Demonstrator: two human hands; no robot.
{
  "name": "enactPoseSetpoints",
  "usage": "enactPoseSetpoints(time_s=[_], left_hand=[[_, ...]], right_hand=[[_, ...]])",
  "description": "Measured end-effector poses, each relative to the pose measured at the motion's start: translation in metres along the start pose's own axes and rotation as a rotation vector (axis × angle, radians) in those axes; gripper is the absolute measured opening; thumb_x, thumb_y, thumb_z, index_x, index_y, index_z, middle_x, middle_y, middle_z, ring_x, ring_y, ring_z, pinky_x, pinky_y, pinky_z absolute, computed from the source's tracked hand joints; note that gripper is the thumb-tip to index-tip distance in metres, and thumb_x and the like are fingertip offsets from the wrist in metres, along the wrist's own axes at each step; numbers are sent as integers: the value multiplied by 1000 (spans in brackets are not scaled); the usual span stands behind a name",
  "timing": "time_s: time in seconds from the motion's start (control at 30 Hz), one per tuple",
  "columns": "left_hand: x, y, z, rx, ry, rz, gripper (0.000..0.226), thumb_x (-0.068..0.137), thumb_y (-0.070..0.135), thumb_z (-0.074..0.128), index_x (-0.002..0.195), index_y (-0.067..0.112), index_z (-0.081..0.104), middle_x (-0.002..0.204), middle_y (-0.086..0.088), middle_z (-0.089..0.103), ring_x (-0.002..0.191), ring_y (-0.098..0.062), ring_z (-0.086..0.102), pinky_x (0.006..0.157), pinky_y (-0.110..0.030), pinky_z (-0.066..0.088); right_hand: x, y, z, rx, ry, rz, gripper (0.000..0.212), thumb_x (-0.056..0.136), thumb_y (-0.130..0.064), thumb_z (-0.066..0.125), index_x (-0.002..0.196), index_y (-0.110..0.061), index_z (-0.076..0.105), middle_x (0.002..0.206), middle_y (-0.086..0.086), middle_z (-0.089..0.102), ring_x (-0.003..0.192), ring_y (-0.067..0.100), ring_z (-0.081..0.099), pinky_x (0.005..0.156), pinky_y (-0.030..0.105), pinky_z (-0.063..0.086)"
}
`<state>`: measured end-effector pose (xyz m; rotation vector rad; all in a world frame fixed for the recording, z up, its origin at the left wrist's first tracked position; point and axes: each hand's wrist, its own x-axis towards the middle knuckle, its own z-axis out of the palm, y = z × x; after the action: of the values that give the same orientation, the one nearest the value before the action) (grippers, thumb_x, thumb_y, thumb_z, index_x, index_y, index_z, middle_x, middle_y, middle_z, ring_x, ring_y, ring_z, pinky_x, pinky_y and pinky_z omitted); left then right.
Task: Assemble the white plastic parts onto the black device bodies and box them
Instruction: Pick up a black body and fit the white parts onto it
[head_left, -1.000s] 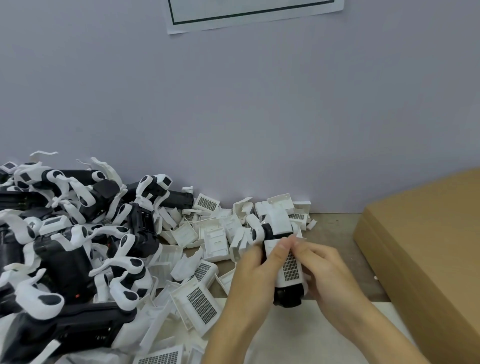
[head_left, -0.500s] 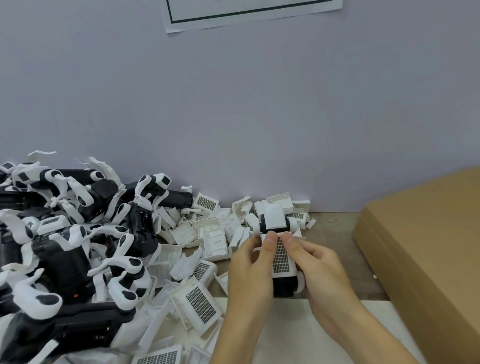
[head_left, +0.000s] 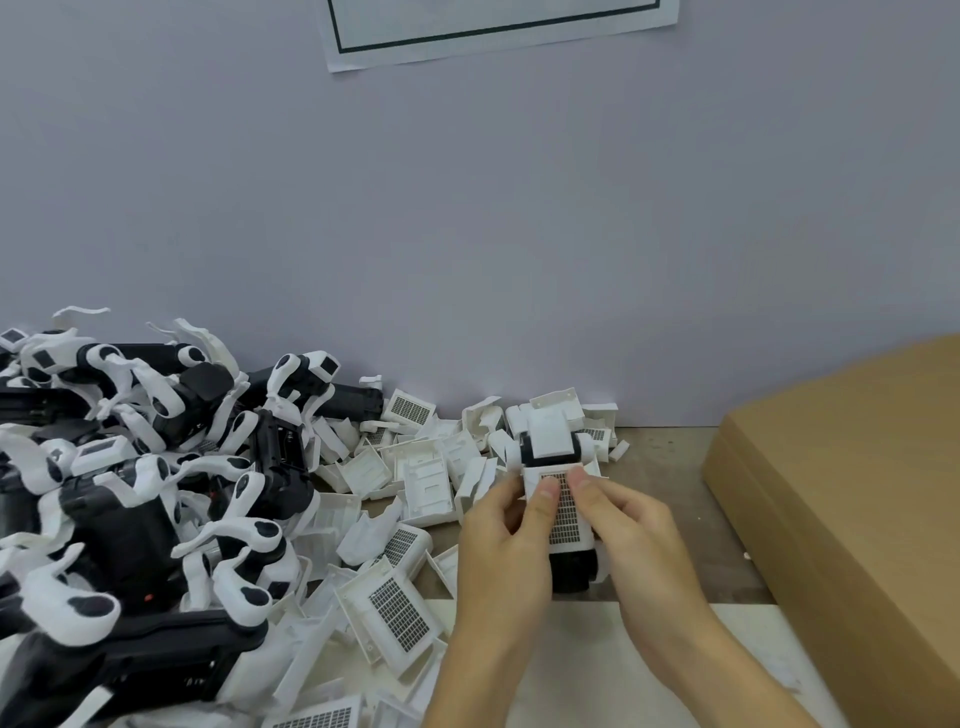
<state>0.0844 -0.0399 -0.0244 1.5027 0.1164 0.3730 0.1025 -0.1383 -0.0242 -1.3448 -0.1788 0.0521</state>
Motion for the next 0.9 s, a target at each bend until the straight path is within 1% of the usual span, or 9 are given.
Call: enactPoseSetpoints(time_s=[0.13,0.27,0.4,0.47,0.57,0.67,0.7,0.83,0.9], left_hand=[[3,-3,-6,85,57,35,27,101,25,57,87,14,78,81,-2,76,82,-17,71,77,-39,58],[2,-1,-7,212,96,87,37,100,25,58,66,14,69,51,7,57,52,-4,46,54,-22,38],[1,-1,-5,98,6,77,31,97,35,62,84,10,77,79,-18,72,72,-20,63,71,-47,51],[0,0,-2,71,-65,71,18,97,29,63,94,20,78,86,-10,76,84,-20,72,79,-44,55],[-3,0,-1,76,-88,58,16,98,19,63,101,27,76,91,5,79,89,-11,74,78,-25,58],[-3,1,-4,83,-59,39,15,99,24,61,99,29,75,87,7,79,86,-9,75,80,-29,58],[-3,2,-5,90,-61,33,14,98,26,62,100,29,75,87,7,79,85,-9,75,81,-32,58],[-3,4,-4,101,-43,26,8,93,31,68,96,31,75,82,6,79,80,-8,75,78,-30,59],[-3,2,-4,46,-10,8,10,91,31,70,98,26,77,82,1,79,81,-14,76,82,-40,60]], right_hand=[[0,2,1,-157,-6,-79,24,101,-23,56,95,-17,79,89,-1,79,87,11,74,72,19,56],[1,5,3,-366,28,-149,27,102,-27,52,92,-22,77,81,-10,77,78,0,70,64,9,48],[3,5,1,-340,94,-133,42,104,-35,44,80,-18,74,69,-8,73,64,0,65,55,10,44],[3,3,-1,-246,98,-67,45,105,-37,41,83,-19,76,72,-9,75,67,-2,68,57,10,46],[0,-2,-4,-106,7,0,39,107,-29,41,96,-22,78,91,-3,79,88,10,74,72,26,58],[0,-1,-4,-182,-6,-50,36,107,-24,43,98,-20,77,92,-1,78,91,14,74,84,41,59],[0,0,-5,-230,4,-70,36,107,-24,43,97,-20,77,90,-2,78,90,14,73,83,40,59],[2,0,-5,-312,43,-137,35,105,-25,46,88,-23,76,83,-8,77,80,3,70,66,13,50],[2,4,-1,-318,71,-159,22,103,-27,51,93,-29,71,86,-11,76,81,-2,69,64,8,47]])
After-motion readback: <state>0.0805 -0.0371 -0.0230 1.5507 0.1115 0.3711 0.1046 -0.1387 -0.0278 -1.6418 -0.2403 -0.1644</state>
